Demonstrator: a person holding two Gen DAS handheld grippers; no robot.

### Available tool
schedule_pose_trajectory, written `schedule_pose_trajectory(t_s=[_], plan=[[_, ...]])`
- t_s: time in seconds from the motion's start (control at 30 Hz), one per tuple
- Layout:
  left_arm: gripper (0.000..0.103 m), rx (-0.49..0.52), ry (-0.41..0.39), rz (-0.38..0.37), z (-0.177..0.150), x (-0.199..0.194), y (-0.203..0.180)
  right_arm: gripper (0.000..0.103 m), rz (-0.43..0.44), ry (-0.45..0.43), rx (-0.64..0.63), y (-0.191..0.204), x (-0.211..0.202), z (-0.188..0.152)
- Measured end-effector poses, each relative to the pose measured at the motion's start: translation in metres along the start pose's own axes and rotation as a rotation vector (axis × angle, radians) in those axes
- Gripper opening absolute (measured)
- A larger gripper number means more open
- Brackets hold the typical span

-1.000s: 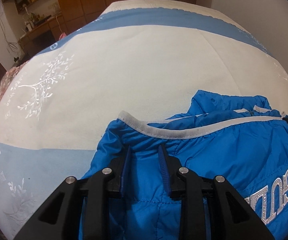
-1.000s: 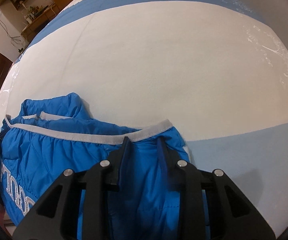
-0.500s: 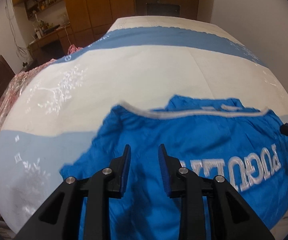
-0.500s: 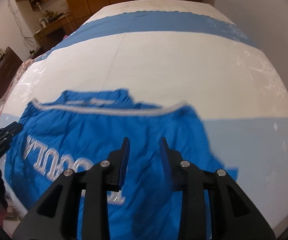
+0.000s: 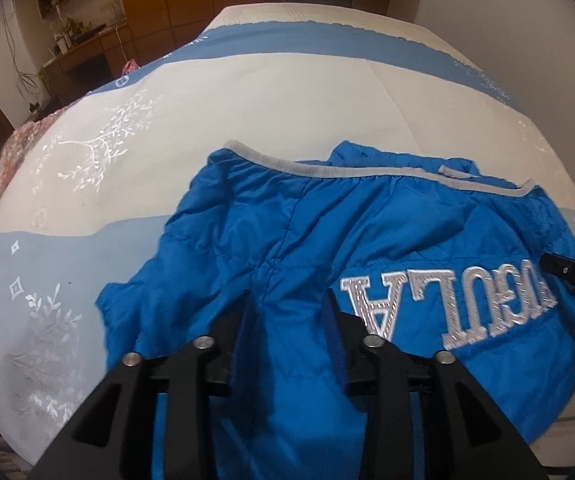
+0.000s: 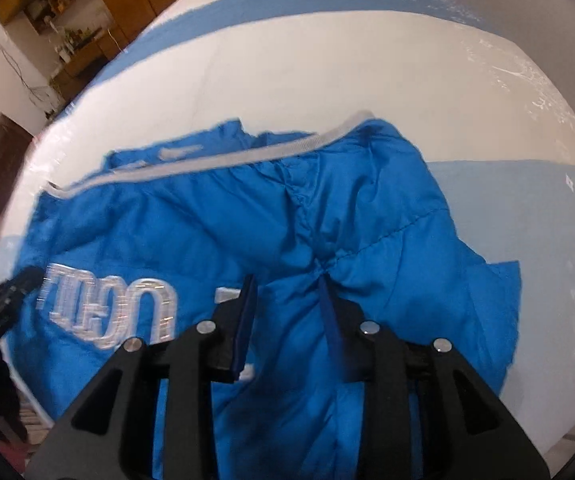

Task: Fold large clothes
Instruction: 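Open both grippers and release the jacket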

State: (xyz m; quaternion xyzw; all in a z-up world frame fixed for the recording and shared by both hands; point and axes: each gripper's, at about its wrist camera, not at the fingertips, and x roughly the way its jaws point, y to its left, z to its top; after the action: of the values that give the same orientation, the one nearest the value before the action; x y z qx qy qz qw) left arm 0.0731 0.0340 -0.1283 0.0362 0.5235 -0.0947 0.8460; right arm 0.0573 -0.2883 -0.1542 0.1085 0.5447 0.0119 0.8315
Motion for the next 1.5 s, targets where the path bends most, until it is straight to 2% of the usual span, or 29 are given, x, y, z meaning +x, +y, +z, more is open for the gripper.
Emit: schedule_pose_trajectory(t_s=[0.07, 0.1, 0.13, 0.17, 0.27, 0.33, 0.43, 0.57, 0.67, 0.93, 1.13, 1.2, 1.5], plan=[[0.059, -0.001, -0.022, 0.003, -0.003, -0.013, 0.006, 0.035, -0.022, -0.027, -0.016, 0.0, -0.016, -0.002], [0.062, 0.001, -0.033, 0.002, -0.004, -0.021, 0.009, 0.039, -0.032, -0.037, -0.021, -0.001, -0.024, -0.003], [0.067, 0.002, -0.041, -0.002, -0.006, -0.028, 0.012, 0.05, -0.038, -0.043, -0.023, -0.002, -0.03, -0.004], [0.071, 0.0, -0.051, -0.003, -0.008, -0.035, 0.016, 0.055, -0.046, -0.052, -0.026, -0.004, -0.036, -0.006], [0.077, -0.018, -0.073, 0.014, -0.014, -0.053, 0.031, 0.056, -0.076, -0.067, -0.026, -0.013, -0.053, -0.013], [0.078, -0.031, -0.079, 0.026, -0.017, -0.061, 0.039, 0.057, -0.083, -0.061, -0.01, -0.019, -0.056, -0.017], [0.079, -0.057, -0.067, 0.019, -0.024, -0.067, 0.053, 0.066, -0.101, -0.054, 0.008, -0.026, -0.056, -0.024], [0.081, -0.091, -0.051, 0.009, -0.032, -0.069, 0.065, 0.069, -0.078, -0.026, 0.047, -0.035, -0.052, -0.033], [0.081, -0.101, -0.036, -0.006, -0.036, -0.067, 0.071, 0.071, -0.095, -0.006, 0.057, -0.037, -0.048, -0.038], [0.082, -0.113, -0.015, -0.014, -0.042, -0.059, 0.084, 0.071, -0.133, -0.001, 0.074, -0.039, -0.047, -0.045], [0.082, -0.144, 0.038, -0.044, -0.051, -0.036, 0.099, 0.071, -0.19, 0.043, 0.081, -0.043, -0.028, -0.054], [0.082, -0.156, 0.051, -0.065, -0.055, -0.03, 0.104, 0.071, -0.182, 0.047, 0.103, -0.047, -0.023, -0.057], [0.086, -0.232, 0.092, -0.243, -0.067, -0.003, 0.117, 0.072, -0.153, 0.045, 0.174, -0.056, -0.012, -0.061]])
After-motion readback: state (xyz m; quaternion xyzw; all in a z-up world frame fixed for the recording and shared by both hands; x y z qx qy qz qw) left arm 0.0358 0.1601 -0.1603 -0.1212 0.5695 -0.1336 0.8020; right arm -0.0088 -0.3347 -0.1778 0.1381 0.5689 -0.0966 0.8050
